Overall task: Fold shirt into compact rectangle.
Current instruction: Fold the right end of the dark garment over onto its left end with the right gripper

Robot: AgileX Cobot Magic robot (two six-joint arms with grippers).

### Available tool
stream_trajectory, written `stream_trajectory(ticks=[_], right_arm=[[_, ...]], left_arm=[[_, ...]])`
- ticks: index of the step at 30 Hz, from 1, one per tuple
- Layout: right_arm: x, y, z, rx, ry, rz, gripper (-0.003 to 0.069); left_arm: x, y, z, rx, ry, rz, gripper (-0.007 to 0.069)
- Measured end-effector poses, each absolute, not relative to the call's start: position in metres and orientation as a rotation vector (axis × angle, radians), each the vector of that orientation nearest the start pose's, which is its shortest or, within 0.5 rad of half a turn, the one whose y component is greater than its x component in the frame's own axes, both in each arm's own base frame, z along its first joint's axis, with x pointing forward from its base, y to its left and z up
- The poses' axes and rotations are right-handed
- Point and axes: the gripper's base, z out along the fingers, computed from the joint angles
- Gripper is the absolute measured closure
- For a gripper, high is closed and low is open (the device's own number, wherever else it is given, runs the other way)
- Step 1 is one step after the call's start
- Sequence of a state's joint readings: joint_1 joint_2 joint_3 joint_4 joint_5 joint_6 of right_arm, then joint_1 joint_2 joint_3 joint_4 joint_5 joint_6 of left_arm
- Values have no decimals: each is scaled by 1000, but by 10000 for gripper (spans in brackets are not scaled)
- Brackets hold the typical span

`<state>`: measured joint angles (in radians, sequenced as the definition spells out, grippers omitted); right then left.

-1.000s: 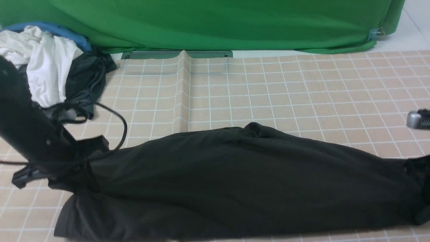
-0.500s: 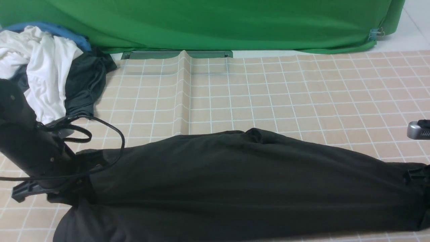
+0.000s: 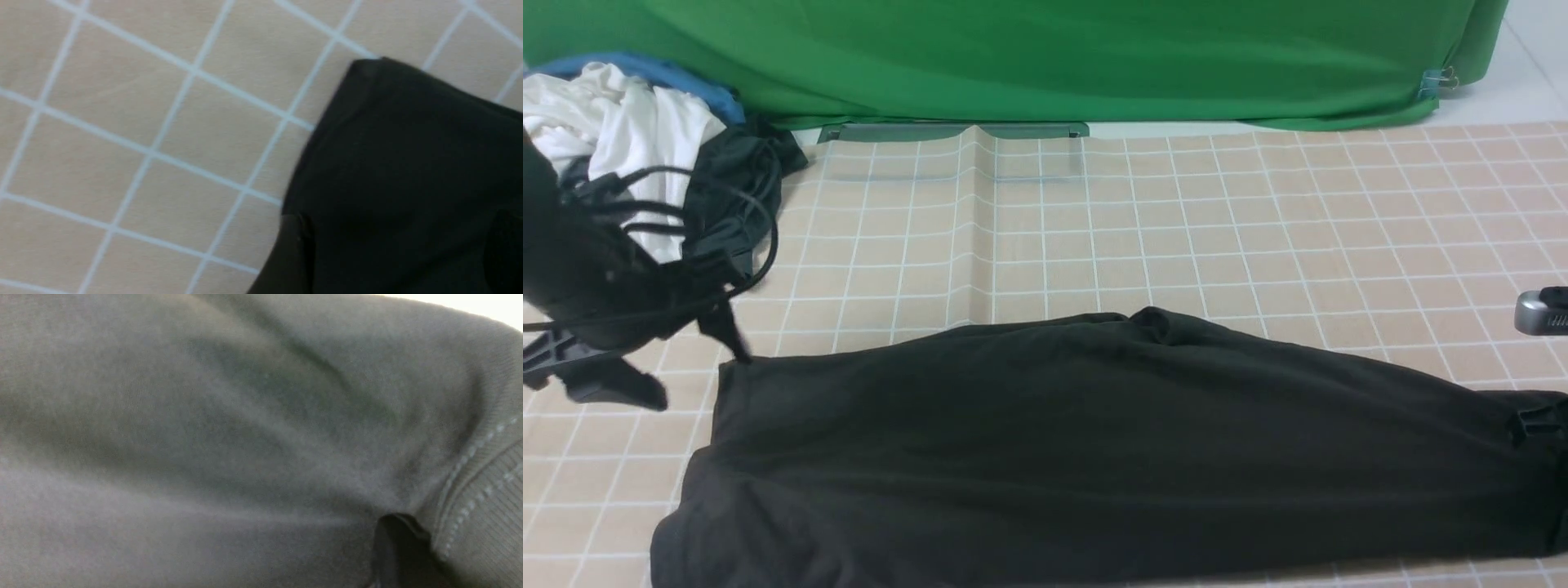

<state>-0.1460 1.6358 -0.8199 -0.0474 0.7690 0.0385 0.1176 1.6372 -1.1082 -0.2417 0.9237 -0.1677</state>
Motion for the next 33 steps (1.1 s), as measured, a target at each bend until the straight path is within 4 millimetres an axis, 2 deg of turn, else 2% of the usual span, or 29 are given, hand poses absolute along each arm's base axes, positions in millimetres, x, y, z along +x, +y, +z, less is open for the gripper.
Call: stream_trajectory(ticks=[2, 4, 7, 8, 12, 14, 16, 25, 28, 30, 31, 33], right_arm=[[262, -42, 161, 228, 3060, -64, 596], [262, -42, 161, 222, 3056, -69, 545], [264, -43, 161, 216, 3043, -74, 393], [264, -43, 161, 215, 3041, -75, 365], [267, -43, 162, 204, 3006, -83, 93], [268, -44, 162, 198, 2989, -90, 52], [270, -45, 162, 189, 2970, -97, 42], [275, -45, 150, 233, 3005, -85, 97], [276, -44, 149, 259, 3013, -64, 210], [276, -42, 148, 281, 3014, -40, 336], [276, -42, 148, 284, 3014, -36, 436], [276, -42, 148, 270, 3016, -45, 544]], left_arm=[[313, 17, 228, -598, 2861, -344, 59], [314, 16, 227, -602, 2860, -358, 65], [316, 17, 227, -568, 2843, -355, 76], [317, 17, 227, -567, 2842, -355, 78], [323, 18, 238, -539, 2815, -343, 106], [325, 18, 244, -529, 2814, -348, 111], [328, 18, 250, -507, 2802, -349, 120], [332, 17, 256, -507, 2779, -372, 122], [332, 17, 256, -507, 2779, -372, 123], [332, 17, 256, -507, 2779, -372, 123], [332, 17, 256, -507, 2779, -372, 123], [332, 18, 256, -500, 2781, -366, 123]])
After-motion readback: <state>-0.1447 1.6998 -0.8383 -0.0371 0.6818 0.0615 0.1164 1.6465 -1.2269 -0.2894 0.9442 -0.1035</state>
